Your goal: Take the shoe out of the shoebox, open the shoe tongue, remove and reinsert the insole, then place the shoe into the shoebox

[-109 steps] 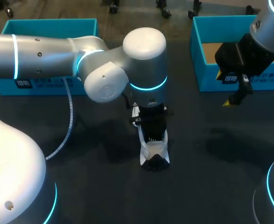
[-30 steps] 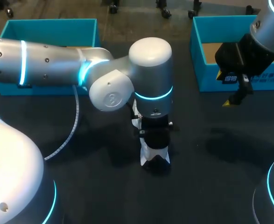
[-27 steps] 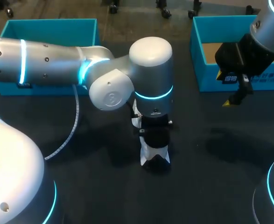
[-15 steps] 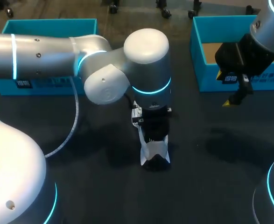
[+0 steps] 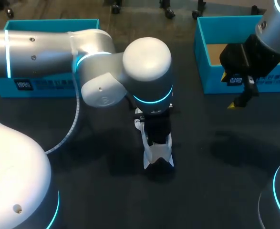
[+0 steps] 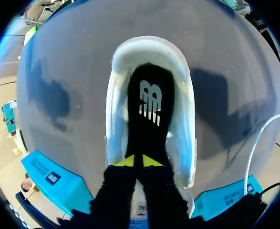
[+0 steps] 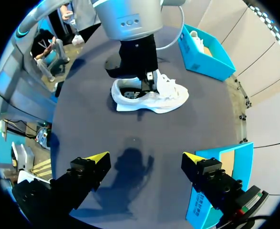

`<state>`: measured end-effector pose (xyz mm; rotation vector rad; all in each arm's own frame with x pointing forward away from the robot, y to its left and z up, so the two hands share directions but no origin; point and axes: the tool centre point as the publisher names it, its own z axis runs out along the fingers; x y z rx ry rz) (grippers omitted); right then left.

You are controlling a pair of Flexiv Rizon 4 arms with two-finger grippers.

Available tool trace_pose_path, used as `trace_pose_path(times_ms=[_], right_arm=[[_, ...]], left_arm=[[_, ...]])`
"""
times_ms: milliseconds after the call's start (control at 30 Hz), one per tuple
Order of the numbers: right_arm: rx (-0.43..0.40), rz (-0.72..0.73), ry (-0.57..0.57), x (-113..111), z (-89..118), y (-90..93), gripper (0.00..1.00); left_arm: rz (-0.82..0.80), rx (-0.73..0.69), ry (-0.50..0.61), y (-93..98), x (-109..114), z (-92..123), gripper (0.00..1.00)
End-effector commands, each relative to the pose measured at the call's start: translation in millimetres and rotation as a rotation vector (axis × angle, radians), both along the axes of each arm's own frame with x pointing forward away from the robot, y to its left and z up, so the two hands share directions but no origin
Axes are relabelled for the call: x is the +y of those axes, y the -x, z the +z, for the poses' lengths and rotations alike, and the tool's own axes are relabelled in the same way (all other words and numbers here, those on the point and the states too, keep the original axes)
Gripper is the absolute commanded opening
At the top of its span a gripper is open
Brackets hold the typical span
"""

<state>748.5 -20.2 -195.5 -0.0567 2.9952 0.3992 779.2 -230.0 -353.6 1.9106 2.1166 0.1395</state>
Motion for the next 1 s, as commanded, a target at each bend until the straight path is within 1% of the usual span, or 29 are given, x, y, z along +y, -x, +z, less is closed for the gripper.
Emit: trace_pose_path(times_ms=[33,67,500,867,1000], right_arm=[[0.000,-0.001,0.001,0.6,-0.9,-0.3,1.00],[0.000,-0.001,0.001,0.6,-0.9,-0.3,1.00],[0.000,-0.001,0.001,0.6,-0.9,-0.3,1.00],[0.000,-0.001,0.001,0.6,-0.9,-0.3,1.00],[0.000,-0.001,0.001,0.6,-0.9,-0.3,1.00]], left_arm=[[0.005,-0.010,-0.006,0.9,2.8,0.8,0.89],[0.006,-0.011,-0.008,1.0,3.5,0.2,1.00],[-0.006,0.000,-0.021,6.5,7.7,2.3,1.00],[-0.031,0.044,-0.041,9.6,13.8,10.9,1.00],[-0.050,0.055,-0.049,12.0,16.5,19.2,1.00]])
